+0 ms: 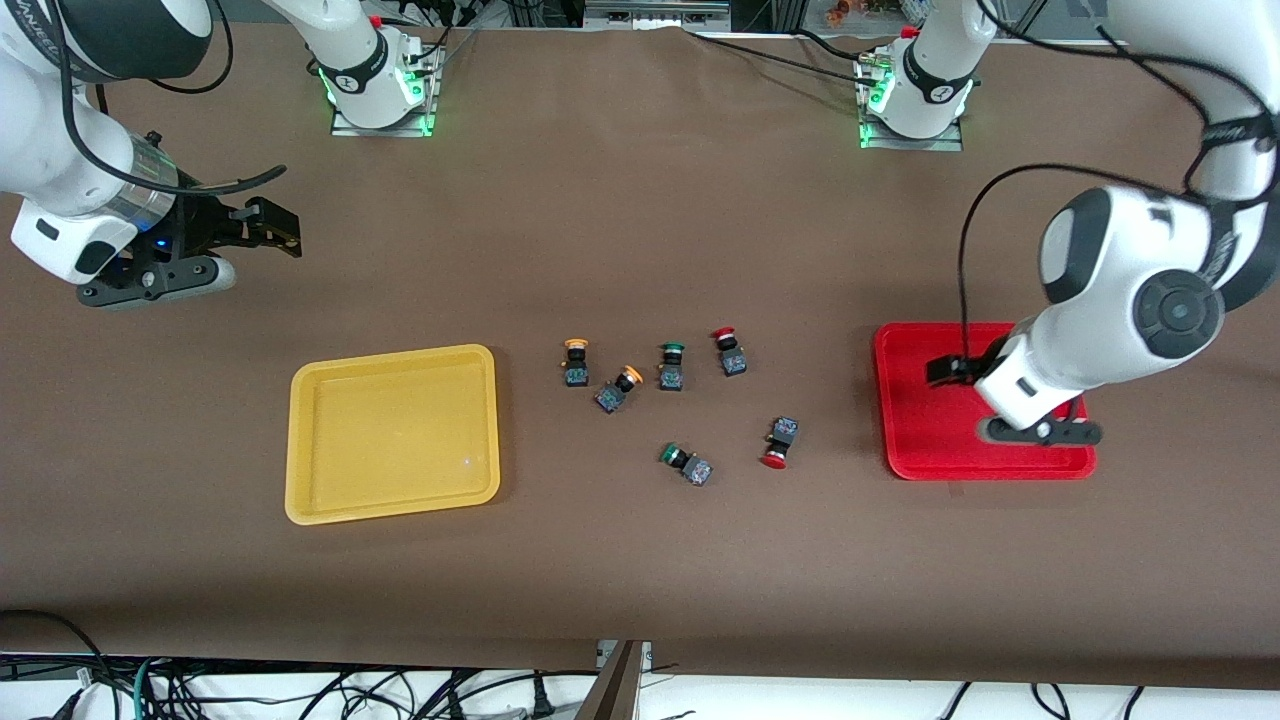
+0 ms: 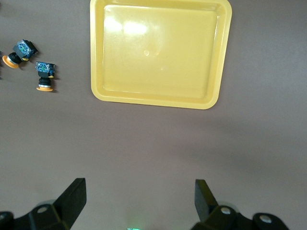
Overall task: Place red and yellow buttons in trays
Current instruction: 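Reach the left gripper down to a red-capped button and grasp it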
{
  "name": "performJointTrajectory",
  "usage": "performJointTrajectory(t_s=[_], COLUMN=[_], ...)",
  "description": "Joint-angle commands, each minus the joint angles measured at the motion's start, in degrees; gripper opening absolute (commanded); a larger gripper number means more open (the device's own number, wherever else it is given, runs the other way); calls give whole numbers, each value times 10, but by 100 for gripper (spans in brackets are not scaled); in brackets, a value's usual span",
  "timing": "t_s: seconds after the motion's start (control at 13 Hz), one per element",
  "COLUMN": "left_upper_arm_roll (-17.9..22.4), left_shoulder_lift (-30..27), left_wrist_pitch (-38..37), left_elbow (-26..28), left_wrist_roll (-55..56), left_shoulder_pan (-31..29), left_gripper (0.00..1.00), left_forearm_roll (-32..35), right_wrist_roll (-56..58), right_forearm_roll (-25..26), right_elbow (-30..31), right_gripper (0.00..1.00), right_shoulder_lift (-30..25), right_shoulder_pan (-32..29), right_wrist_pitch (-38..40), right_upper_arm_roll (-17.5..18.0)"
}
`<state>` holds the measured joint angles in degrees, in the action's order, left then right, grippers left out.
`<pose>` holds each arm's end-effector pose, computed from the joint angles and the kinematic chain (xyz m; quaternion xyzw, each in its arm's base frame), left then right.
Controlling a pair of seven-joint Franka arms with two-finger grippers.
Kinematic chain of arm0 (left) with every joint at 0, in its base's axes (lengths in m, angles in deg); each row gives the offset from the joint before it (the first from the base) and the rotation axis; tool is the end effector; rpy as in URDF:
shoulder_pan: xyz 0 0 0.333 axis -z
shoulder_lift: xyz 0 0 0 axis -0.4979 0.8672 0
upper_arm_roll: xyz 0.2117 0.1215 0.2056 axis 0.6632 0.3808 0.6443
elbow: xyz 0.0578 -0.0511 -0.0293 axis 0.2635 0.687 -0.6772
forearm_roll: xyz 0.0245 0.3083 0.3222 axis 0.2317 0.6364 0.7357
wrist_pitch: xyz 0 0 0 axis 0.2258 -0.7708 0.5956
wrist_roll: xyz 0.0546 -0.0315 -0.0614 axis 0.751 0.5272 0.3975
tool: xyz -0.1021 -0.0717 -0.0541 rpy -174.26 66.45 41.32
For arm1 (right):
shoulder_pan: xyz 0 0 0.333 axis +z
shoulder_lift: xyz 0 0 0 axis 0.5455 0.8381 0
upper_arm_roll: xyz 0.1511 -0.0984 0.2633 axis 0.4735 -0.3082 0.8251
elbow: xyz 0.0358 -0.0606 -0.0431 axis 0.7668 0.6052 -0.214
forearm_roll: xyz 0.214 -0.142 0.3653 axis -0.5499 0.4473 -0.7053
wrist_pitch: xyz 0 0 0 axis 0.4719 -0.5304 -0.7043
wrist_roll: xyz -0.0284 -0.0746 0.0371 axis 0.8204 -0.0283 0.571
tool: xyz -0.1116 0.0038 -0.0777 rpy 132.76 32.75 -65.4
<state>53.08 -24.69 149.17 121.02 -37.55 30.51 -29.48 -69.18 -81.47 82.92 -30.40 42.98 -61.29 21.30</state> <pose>0.7087 -0.1137 0.3248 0.9983 -0.0313 -0.0384 0.0323 0.6128 0.1028 0.5179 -0.9926 -0.1018 0.0630 0.0180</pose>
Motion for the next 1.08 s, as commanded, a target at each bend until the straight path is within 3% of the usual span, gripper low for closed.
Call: performJointTrajectory(t_s=[0.0,0.23,0.46,0.69,1.0], left_upper_arm_roll=[-30,-63,-48,-41,-41], left_shoulder_lift=[77,142,153,197,202], left_wrist_pitch=[89,205,211,280,288], left_elbow=[-55,-54,-39,-28,-9], left_wrist_roll=[-49,-59,-36,-28,-23], left_shoulder_pan=[8,27,87,94,96], left_gripper=[100,100,100,100,100], left_forearm_roll=[-52,-47,-20,64,68], right_wrist_roll=[4,3,3,-7,-140], right_forearm_roll=[0,-6,-6,-20,-33], right_elbow=[-8,-7,-6,-6,-7], right_gripper=[100,100,100,100,100], right_shoulder_lift=[3,5,10,30,116], right_shoulder_pan=[1,1,2,21,100], right_wrist_pitch=[5,2,3,-18,-114], right_upper_arm_roll=[2,3,5,8,8])
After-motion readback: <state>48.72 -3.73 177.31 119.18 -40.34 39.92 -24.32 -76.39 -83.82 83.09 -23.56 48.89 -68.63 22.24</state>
